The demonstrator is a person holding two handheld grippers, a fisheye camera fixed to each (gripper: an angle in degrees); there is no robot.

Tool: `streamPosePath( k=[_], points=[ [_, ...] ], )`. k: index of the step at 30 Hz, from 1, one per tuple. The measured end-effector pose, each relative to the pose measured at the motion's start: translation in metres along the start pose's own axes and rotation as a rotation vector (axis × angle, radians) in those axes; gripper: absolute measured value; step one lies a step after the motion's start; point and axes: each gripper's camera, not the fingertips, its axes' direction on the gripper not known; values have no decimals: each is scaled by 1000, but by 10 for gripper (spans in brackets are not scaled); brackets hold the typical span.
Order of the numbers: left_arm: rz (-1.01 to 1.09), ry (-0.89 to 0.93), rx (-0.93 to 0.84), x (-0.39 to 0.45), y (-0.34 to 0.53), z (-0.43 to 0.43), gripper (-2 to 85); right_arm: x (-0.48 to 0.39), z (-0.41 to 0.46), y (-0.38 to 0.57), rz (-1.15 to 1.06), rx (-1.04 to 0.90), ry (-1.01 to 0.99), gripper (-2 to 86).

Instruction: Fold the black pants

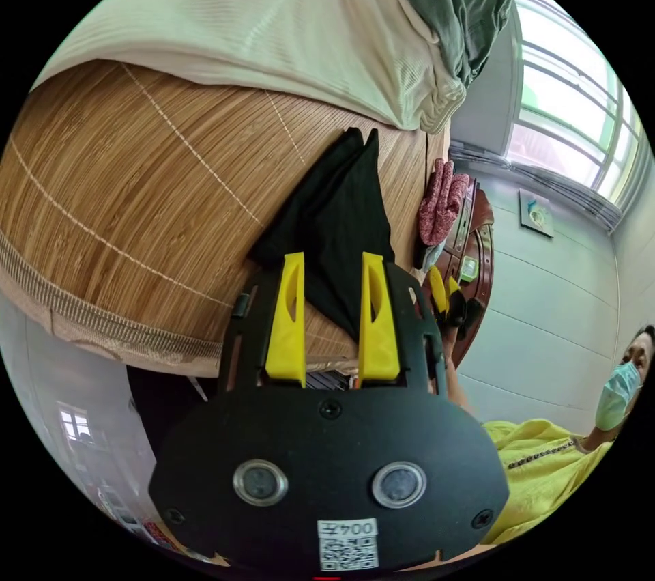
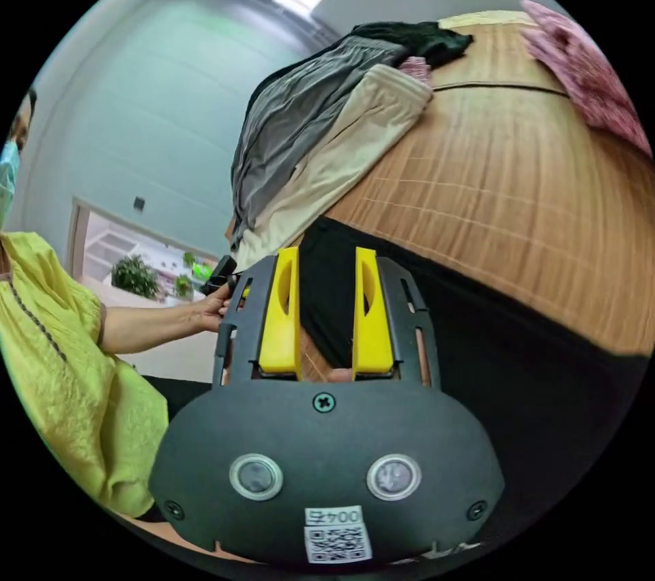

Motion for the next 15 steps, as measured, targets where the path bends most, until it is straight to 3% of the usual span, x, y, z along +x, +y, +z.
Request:
streamPosePath(
  k=[10, 15],
  points=[
    [107, -57, 67, 9, 4, -3, 100, -32, 192, -99, -426, -453, 147, 114],
    [113, -131, 96, 11, 15, -5, 53, -46, 244, -108, -523, -550, 131, 105]
  ],
)
